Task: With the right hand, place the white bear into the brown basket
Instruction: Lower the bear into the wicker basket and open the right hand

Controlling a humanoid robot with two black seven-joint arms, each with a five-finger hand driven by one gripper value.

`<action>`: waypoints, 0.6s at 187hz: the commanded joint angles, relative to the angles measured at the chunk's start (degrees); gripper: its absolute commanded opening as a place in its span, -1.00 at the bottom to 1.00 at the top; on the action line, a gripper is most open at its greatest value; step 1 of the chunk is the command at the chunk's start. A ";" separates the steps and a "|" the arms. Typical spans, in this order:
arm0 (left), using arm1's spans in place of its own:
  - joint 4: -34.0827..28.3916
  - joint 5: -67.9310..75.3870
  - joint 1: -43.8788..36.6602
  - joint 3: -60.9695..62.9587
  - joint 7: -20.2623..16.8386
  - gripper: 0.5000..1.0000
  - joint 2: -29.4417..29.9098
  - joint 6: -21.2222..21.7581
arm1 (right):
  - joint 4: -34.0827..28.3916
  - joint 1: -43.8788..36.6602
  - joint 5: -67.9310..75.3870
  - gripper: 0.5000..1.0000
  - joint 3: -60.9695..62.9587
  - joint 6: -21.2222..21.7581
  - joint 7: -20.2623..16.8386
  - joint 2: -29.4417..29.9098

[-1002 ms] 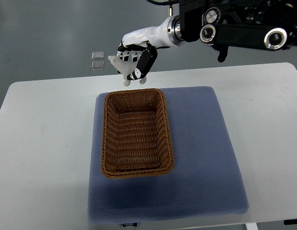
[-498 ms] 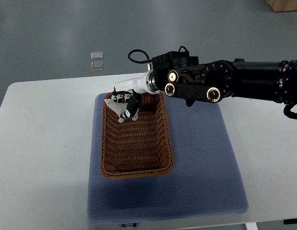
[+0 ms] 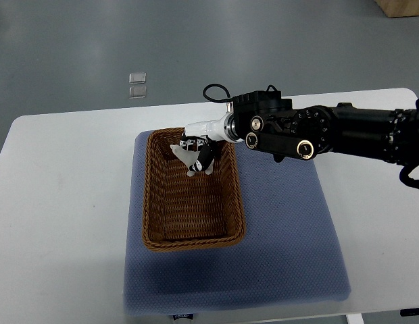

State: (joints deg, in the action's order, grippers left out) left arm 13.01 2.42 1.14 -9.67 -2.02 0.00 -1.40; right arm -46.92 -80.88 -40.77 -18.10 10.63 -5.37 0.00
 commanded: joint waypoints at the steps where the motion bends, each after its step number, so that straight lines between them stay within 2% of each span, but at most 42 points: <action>1: 0.00 -0.05 0.00 0.00 0.00 1.00 0.00 -0.01 | 0.60 0.72 -0.10 -1.00 0.00 -0.08 0.01 0.00; 71: 0.00 -0.05 0.00 0.00 0.00 1.00 0.00 -0.01 | 0.69 2.83 -0.01 -1.00 0.00 -1.75 0.01 0.00; 79: -0.09 -0.05 0.00 0.09 0.00 1.00 0.00 -0.01 | 0.69 2.83 -0.01 -0.95 0.00 -1.75 0.01 0.00; 96: -0.09 -0.05 0.00 0.00 0.00 1.00 0.00 -0.01 | 0.60 2.66 0.07 -0.59 0.26 -1.75 0.01 0.00; 97: -0.09 0.04 0.00 0.09 0.00 1.00 0.00 -0.01 | 0.60 2.57 0.16 -0.50 0.43 -1.75 0.01 0.00; 98: -0.09 0.04 0.00 0.09 0.00 1.00 0.00 -0.01 | 0.60 2.57 0.16 -0.50 0.44 -1.75 0.01 0.00; 99: -0.09 -0.05 0.00 0.09 0.00 1.00 0.00 -0.01 | 0.60 2.57 0.16 -0.39 0.52 -1.75 0.01 0.00; 100: -0.09 -0.05 0.00 0.09 0.00 1.00 0.00 -0.01 | 0.60 2.57 0.16 -0.39 0.52 -1.75 0.01 0.00; 101: -0.09 -0.05 0.00 0.09 0.00 1.00 0.00 -0.01 | 0.60 2.48 0.25 -0.27 0.61 -1.75 0.01 0.00; 102: -0.09 -0.05 0.00 0.09 0.00 1.00 0.00 -0.01 | 0.60 2.48 0.25 -0.27 0.61 -1.75 0.01 0.00; 103: -0.09 -0.05 0.00 0.09 0.00 1.00 0.00 -0.01 | 0.60 2.48 0.25 -0.15 0.70 -1.75 0.01 0.00; 104: -0.09 -0.05 0.00 0.09 0.00 1.00 0.00 -0.01 | 0.60 2.48 0.25 -0.15 0.70 -1.75 0.01 0.00; 105: -0.09 0.04 0.00 0.09 0.00 1.00 0.00 -0.01 | 0.60 2.39 0.34 -0.03 0.79 -1.75 0.01 0.00; 112: 0.00 -0.05 0.00 0.09 0.00 1.00 0.00 -0.01 | 0.60 2.22 0.42 0.13 0.87 -1.66 0.01 0.00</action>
State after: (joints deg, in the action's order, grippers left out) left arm 12.92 2.38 1.14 -9.61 -2.02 0.00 -1.42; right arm -46.26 -78.16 -40.65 -17.78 8.88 -5.37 0.00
